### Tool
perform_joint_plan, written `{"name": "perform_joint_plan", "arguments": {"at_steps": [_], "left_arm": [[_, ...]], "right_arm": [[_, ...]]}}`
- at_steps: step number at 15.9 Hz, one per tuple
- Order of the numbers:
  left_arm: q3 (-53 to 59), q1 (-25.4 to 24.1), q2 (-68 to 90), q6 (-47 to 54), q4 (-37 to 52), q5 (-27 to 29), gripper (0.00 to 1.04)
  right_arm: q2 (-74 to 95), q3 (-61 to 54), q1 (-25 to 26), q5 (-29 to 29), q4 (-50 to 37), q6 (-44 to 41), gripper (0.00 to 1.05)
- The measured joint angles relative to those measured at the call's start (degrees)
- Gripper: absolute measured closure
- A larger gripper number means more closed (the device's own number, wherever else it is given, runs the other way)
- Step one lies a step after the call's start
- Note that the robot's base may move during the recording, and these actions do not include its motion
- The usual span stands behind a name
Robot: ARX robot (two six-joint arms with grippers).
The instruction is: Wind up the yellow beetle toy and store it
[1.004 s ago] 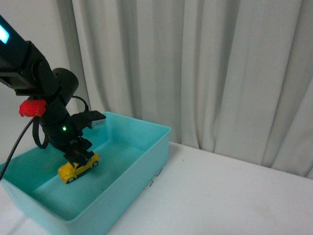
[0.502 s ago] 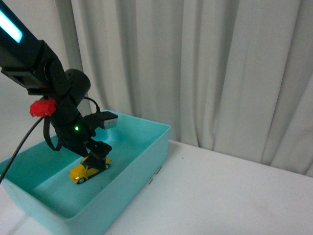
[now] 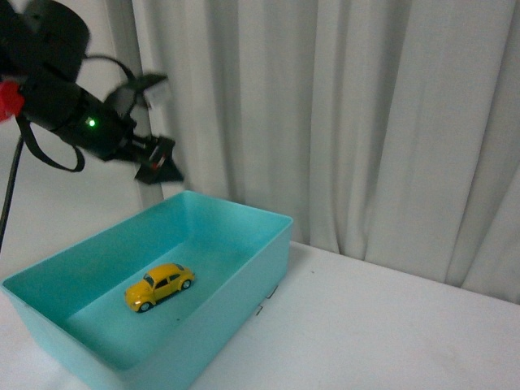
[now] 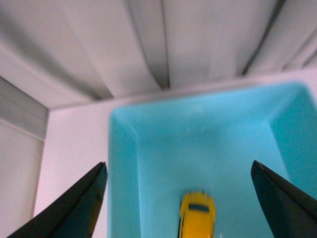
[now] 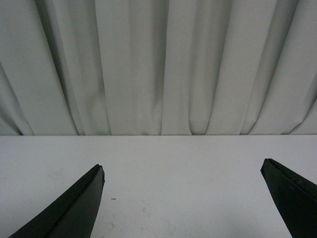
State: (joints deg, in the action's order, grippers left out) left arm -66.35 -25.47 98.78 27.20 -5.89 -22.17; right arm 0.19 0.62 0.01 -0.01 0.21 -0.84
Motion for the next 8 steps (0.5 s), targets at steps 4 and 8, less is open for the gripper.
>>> {"name": "perform_joint_plan", "arguments": {"at_steps": [4,8], "left_arm": [[34.4,5.8,-24.9,-23.3,48.8,2.0,0.62],[46.7,10.5,-32.0,-26.1,51.4,7.5,0.98]], "right_arm": [[0.0,0.0,0.0,0.0,0.0,0.0,0.07],[0.0,0.0,0.0,0.0,0.0,0.0,0.07]]}}
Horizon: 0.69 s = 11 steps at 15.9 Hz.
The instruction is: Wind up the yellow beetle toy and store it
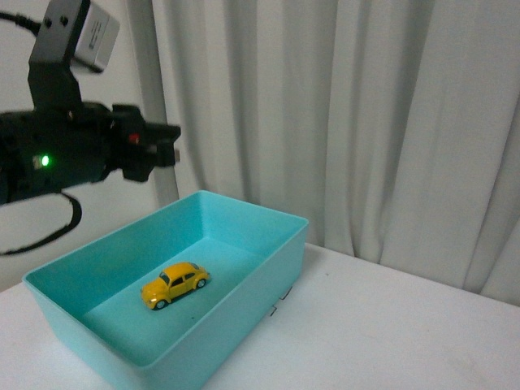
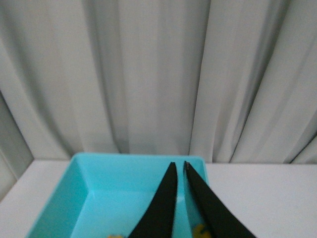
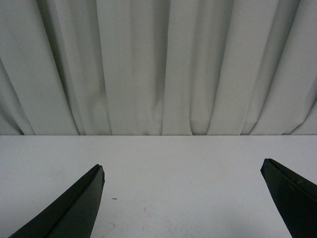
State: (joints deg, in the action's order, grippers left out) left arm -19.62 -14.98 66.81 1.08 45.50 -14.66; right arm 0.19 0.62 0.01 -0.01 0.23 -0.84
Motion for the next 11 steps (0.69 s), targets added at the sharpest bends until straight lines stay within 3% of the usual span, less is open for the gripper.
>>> {"name": "perform_joint_plan", "arguments": {"at_steps": [1,3,8,10,11], "left_arm": [[2.2,1.1,-1.6,-0.7,-0.1,1.1,1.03],[7.1,5.2,-9.6,-0.7,-0.2,4.1,1.03],[13.9,9.5,-21.4,-0.7,-6.1,8.9,1.03],[16.0,14.6,-26.8,-0.8,-10.0,14.3,1.03],[16.5,15.3,-28.9,-0.8,-11.5,14.0,1.03]], "right_arm": [[0.0,0.0,0.0,0.0,0.0,0.0,0.07],[0.0,0.0,0.0,0.0,0.0,0.0,0.07],[0.0,0.0,0.0,0.0,0.0,0.0,0.07],[0.0,0.0,0.0,0.0,0.0,0.0,0.07],[0.0,0.0,0.0,0.0,0.0,0.0,0.07]]}}
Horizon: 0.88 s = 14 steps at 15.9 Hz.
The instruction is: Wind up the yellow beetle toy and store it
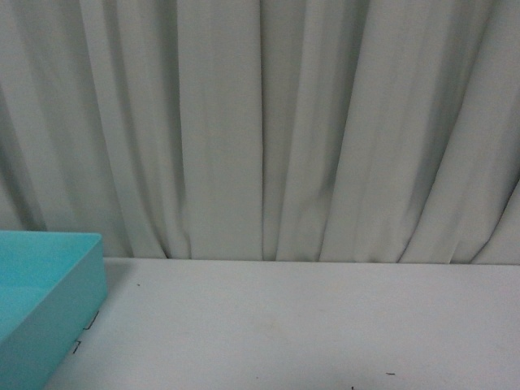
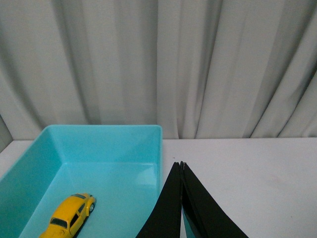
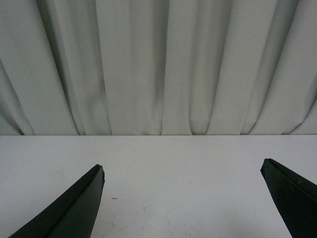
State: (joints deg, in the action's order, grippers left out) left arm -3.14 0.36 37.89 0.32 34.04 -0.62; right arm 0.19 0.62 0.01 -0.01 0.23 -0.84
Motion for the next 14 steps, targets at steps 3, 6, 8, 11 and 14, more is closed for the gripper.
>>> {"name": "perform_joint_plan", "arguments": {"at_steps": [3,6,8,11,14], "left_arm": [[2.6,-0.4,-4.0,0.0,-1.9,0.7,1.03],[2.6,-0.4,-8.6,0.0,-4.8,0.7,1.03],[2.6,-0.4,-12.5,0.0,-9.1,0.6,1.03],[2.6,-0.4,-17.9,0.0,-13.9,0.7,1.03],[2.6,-0.4,-21.9,0.0,-18.1,0.7,1.03]], "right_arm": [[0.0,0.0,0.0,0.0,0.0,0.0,0.07],[0.0,0.0,0.0,0.0,0.0,0.0,0.07],[0.0,0.0,0.0,0.0,0.0,0.0,0.07],[0.0,0.0,0.0,0.0,0.0,0.0,0.07],[0.0,0.0,0.0,0.0,0.0,0.0,0.07]]}}
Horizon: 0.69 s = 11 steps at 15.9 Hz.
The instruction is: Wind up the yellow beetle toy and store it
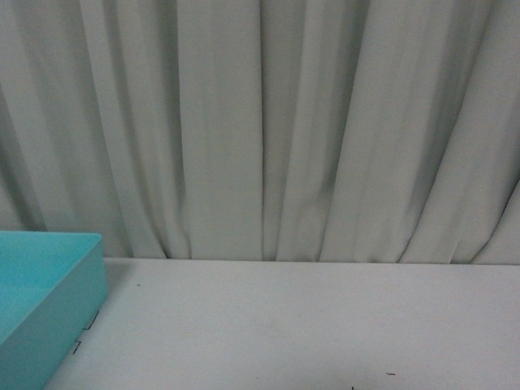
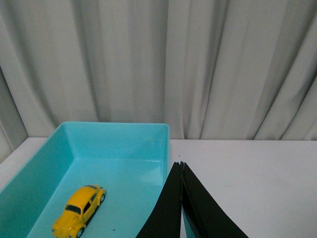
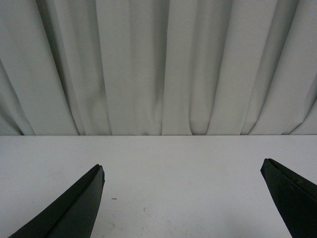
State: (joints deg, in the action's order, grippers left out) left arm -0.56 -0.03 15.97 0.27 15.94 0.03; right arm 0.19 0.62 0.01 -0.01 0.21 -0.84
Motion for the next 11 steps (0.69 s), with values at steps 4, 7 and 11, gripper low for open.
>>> {"name": "perform_joint_plan", "arguments": {"at_steps": [4,7,11], "left_arm": [[0.0,0.0,-5.6,0.0,-5.6,0.0,1.03],[-0.2,0.0,-9.2,0.0,-11.2,0.0,1.03],[0.0,0.0,-15.6,0.0,-16.3,-0.1,1.03]], "right_arm": [[0.0,0.0,0.0,0.0,0.0,0.0,0.07],[0.0,0.0,0.0,0.0,0.0,0.0,0.07],[0.0,0.0,0.0,0.0,0.0,0.0,0.07]]}}
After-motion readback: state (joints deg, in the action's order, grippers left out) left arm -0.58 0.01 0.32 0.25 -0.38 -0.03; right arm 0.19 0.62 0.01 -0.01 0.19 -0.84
